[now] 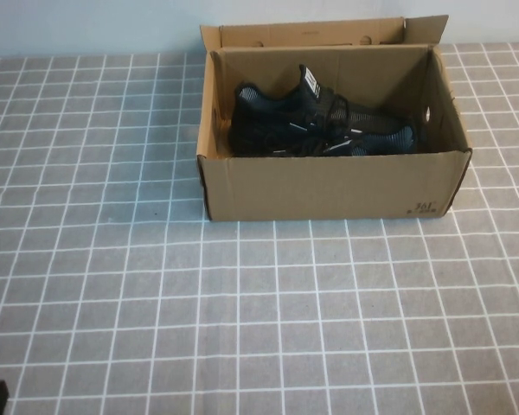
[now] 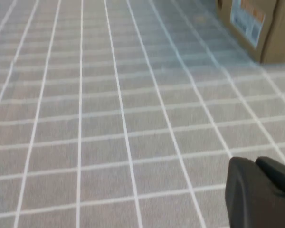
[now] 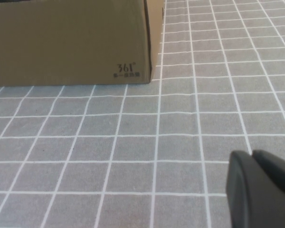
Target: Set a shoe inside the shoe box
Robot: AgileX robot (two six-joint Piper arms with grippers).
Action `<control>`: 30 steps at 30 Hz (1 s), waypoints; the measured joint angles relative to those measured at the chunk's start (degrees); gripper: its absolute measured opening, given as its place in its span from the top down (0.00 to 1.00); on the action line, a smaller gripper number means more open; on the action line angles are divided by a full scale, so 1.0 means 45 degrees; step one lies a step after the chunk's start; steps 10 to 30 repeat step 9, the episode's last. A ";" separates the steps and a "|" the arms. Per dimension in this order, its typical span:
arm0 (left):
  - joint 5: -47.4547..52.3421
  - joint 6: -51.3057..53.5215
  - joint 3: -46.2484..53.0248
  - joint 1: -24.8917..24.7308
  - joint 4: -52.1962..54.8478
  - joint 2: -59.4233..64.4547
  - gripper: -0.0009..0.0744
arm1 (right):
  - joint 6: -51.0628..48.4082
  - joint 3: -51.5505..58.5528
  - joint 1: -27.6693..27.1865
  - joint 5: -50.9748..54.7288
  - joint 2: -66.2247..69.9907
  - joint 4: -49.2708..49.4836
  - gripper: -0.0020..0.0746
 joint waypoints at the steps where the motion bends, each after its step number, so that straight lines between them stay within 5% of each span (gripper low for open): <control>1: 0.0340 0.0000 0.0000 0.0000 0.0071 0.0000 0.99 | 0.0000 0.0000 0.0000 0.0000 0.0000 0.0000 0.99; 30: 0.0596 -0.0061 0.0000 0.0000 0.0226 0.0000 0.99 | 0.0000 0.0000 0.0000 0.0000 0.0000 0.0000 0.99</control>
